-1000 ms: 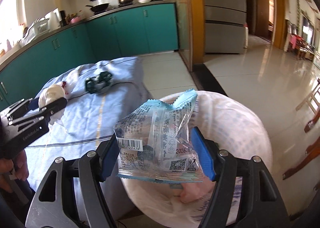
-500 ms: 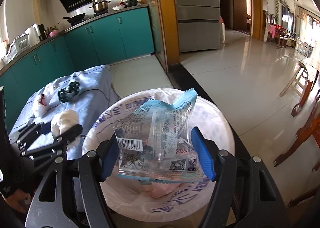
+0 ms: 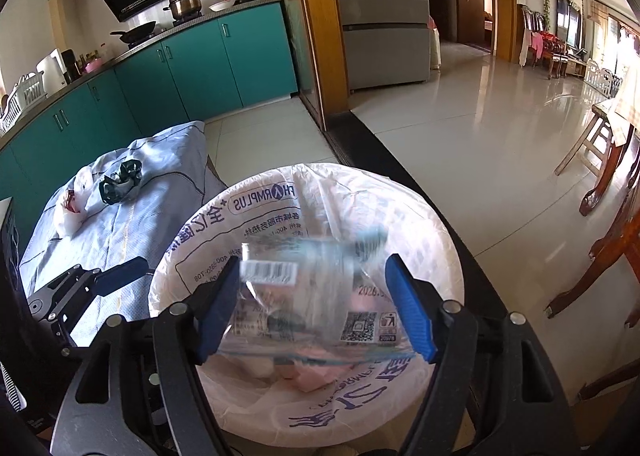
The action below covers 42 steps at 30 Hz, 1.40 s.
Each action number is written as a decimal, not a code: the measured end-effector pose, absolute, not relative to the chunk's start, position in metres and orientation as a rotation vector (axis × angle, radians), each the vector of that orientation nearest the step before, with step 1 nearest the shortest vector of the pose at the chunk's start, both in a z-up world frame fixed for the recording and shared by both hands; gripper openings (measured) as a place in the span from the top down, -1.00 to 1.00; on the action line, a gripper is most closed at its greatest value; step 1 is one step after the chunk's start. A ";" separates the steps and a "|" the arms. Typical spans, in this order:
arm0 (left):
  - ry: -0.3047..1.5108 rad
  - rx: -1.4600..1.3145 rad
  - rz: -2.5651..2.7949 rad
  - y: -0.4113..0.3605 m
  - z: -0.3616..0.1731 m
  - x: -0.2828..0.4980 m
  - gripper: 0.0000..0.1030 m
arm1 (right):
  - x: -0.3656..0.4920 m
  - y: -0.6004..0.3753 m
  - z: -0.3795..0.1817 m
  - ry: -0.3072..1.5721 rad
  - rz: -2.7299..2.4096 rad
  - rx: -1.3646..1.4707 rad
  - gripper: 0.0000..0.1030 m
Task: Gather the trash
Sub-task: 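Carry the tissue and snack bag to the white bin and release both, then grasp the white plastic bag with the left tool while the right tool grasps the green wrapper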
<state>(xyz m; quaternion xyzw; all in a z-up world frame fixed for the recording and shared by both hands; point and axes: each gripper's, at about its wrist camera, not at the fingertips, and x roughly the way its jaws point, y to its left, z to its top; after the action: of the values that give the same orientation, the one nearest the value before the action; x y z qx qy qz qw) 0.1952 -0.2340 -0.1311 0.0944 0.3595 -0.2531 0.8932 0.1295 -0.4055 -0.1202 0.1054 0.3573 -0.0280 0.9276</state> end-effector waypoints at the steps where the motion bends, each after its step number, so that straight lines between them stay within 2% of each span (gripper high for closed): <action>1: 0.745 0.197 -0.523 -0.234 -0.131 0.196 -0.51 | 0.129 -0.405 -0.119 0.728 -0.057 0.217 -0.46; 8: 0.730 0.206 -0.429 -0.216 -0.126 0.201 -0.53 | 0.130 -0.410 -0.114 0.708 -0.076 0.254 -0.51; 13: 0.710 0.175 -0.181 -0.151 -0.101 0.233 -0.53 | 0.148 -0.395 -0.106 0.708 -0.035 0.271 -0.54; 18: 0.654 0.152 0.013 -0.073 -0.073 0.280 -0.56 | 0.198 -0.341 -0.096 0.728 0.107 0.255 -0.58; 21: 0.676 0.146 0.031 -0.033 -0.083 0.313 -0.60 | 0.236 -0.300 -0.091 0.739 0.225 0.256 -0.58; 23: 0.751 0.135 -0.013 -0.016 -0.101 0.332 -0.60 | 0.265 -0.269 -0.094 0.756 0.288 0.270 -0.59; 27: 0.785 0.208 -0.023 -0.009 -0.121 0.341 -0.60 | 0.317 -0.226 -0.108 0.793 0.380 0.304 -0.59; 29: 0.798 0.239 -0.027 -0.010 -0.126 0.343 -0.53 | 0.342 -0.207 -0.119 0.826 0.377 0.301 -0.60; 33: 0.830 0.244 -0.002 -0.001 -0.133 0.344 -0.06 | 0.365 -0.186 -0.143 0.906 0.398 0.307 -0.61; 36: 0.837 0.220 -0.002 0.012 -0.133 0.343 0.17 | 0.364 -0.173 -0.146 0.902 0.398 0.250 -0.61; 38: 0.830 0.206 -0.005 0.018 -0.130 0.339 0.28 | 0.358 -0.168 -0.145 0.904 0.421 0.230 -0.40; 40: 0.820 0.204 0.002 0.022 -0.127 0.332 0.35 | 0.350 -0.168 -0.142 0.894 0.437 0.215 -0.27; 42: 0.813 0.206 -0.003 0.026 -0.124 0.324 0.38 | 0.340 -0.168 -0.137 0.878 0.444 0.193 -0.23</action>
<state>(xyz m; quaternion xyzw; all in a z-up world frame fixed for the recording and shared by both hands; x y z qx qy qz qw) 0.3242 0.0258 -0.1237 0.1002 0.3946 -0.0016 0.9134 0.3398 -0.1680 -0.1366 0.0924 0.4207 0.2130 0.8770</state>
